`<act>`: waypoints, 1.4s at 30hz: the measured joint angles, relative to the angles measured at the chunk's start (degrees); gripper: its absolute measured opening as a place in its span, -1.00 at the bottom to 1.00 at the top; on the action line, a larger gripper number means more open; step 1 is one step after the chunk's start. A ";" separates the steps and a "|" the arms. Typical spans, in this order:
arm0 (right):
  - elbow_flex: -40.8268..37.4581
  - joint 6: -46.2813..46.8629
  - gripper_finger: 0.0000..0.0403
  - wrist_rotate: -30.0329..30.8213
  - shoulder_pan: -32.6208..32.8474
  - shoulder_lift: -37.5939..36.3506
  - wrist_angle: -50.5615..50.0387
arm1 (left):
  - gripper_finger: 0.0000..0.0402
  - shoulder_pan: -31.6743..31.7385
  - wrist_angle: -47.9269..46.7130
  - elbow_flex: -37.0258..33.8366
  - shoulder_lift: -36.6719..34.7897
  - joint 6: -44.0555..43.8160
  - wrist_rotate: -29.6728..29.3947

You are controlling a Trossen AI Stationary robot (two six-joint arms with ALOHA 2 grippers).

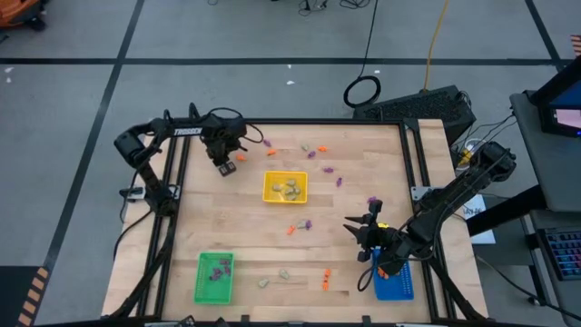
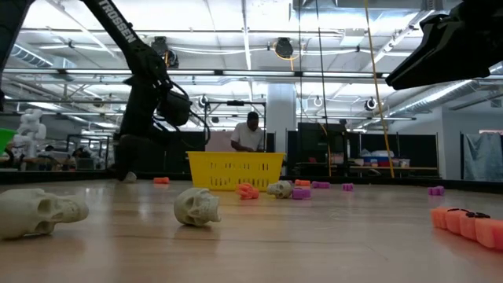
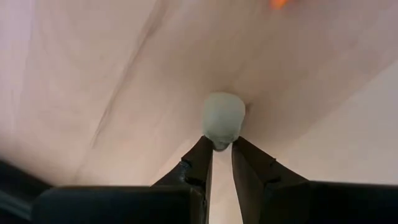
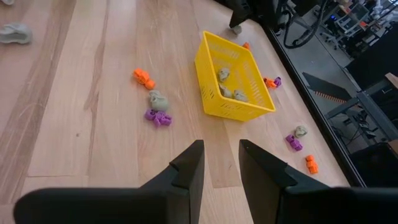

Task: Sort Halloween decoration
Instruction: Put the white skull toy in the yellow basket

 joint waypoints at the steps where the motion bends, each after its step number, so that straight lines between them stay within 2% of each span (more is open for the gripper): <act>1: 0.00 0.00 -0.56 0.00 0.00 0.00 0.00 | -0.76 -0.49 0.83 -0.45 0.00 0.01 0.00; 10: 0.00 -0.01 -0.56 -1.38 0.00 0.00 -0.02 | -0.71 -3.14 1.66 -1.31 -0.10 -0.01 -1.53; 13: 0.00 -0.02 -0.56 -1.40 0.00 0.00 -0.04 | -0.56 -3.29 1.81 -1.32 -0.09 0.05 -1.73; 20: 0.00 -0.03 -0.56 -1.40 0.00 0.02 -0.04 | -0.05 -3.29 1.63 -1.16 -0.09 1.60 -1.43; 24: 0.00 -0.40 -0.56 -1.40 0.00 0.00 -0.04 | 0.10 -3.29 1.76 -1.16 -0.86 2.66 -1.46; 30: 0.00 -0.68 -0.56 -1.38 0.00 0.02 -0.04 | 0.08 -3.31 5.35 -1.13 -3.65 8.17 -0.47; 38: 0.00 -0.69 -0.56 -1.42 0.00 0.02 -0.04 | 0.06 -3.29 6.44 -2.97 -3.76 18.61 -0.16; 42: 0.00 -0.70 -0.56 -1.46 0.00 0.02 -0.04 | 0.05 -3.27 9.67 -4.71 -3.81 19.70 0.00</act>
